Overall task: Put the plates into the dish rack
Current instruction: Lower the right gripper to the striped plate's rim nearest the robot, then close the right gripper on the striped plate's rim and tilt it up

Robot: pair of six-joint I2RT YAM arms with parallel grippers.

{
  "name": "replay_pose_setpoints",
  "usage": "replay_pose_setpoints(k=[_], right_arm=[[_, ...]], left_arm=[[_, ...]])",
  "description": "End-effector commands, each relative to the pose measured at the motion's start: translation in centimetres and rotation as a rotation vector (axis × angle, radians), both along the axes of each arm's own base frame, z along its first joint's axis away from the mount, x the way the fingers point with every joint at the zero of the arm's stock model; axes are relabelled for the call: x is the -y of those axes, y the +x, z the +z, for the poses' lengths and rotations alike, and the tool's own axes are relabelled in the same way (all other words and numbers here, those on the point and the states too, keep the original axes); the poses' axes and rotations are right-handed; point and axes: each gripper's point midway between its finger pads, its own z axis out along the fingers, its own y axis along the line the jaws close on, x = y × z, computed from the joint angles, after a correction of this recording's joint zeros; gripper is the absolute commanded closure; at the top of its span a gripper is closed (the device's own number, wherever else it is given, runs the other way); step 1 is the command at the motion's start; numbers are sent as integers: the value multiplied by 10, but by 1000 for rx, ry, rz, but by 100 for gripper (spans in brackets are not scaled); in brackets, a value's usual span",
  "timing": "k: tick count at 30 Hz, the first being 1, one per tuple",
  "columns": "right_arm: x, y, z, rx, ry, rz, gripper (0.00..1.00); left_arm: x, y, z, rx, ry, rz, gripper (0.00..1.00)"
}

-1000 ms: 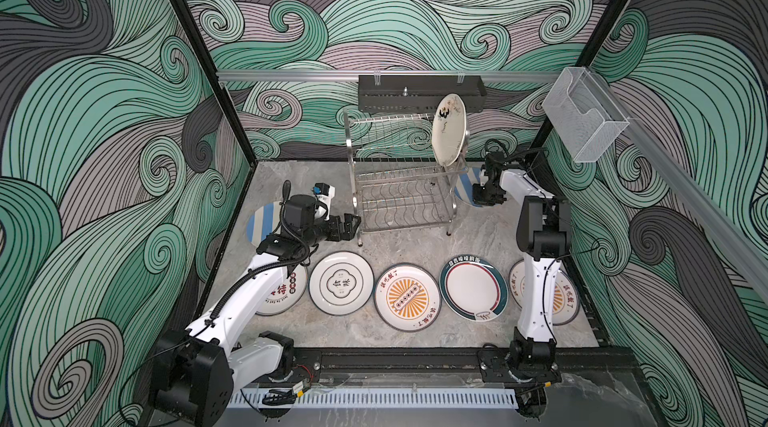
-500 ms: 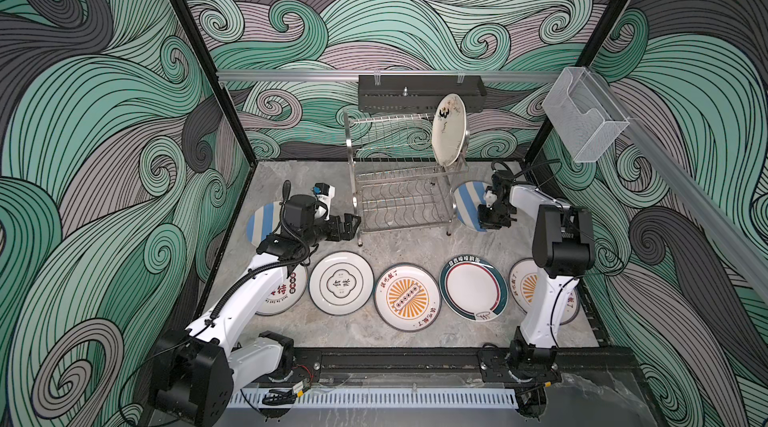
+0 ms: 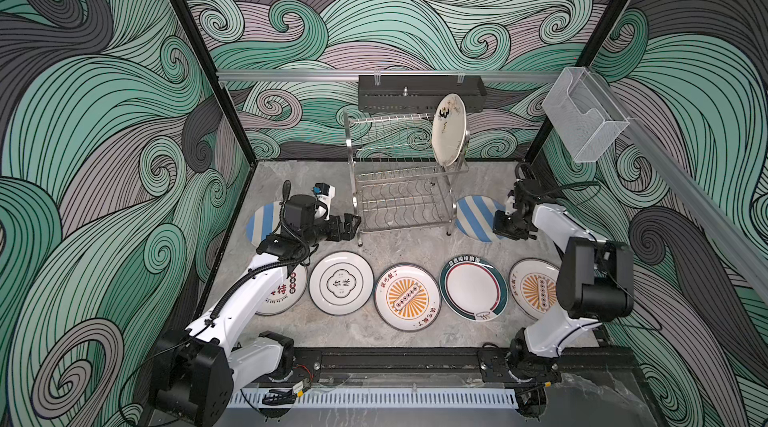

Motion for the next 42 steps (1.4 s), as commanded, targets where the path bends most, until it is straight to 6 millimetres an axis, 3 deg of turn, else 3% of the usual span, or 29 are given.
replay_pose_setpoints(k=[1,6,9,20,33,42], right_arm=[[21,1,22,162,85,-156,63],[34,-10,11,230,229,-273,51],[30,-5,-1,237,314,-273,47],[31,8,-29,222,376,-284,34],[25,17,-58,199,513,-340,36],[28,17,-74,191,586,-395,54]], left_arm=[[5,1,4,7,-14,-19,1],[6,0,2,-3,-17,-25,1],[8,-1,1,-10,-24,-38,1],[8,1,-3,-21,-15,-36,1],[5,0,-6,-22,4,-25,1],[2,1,-5,-20,10,-13,1]])
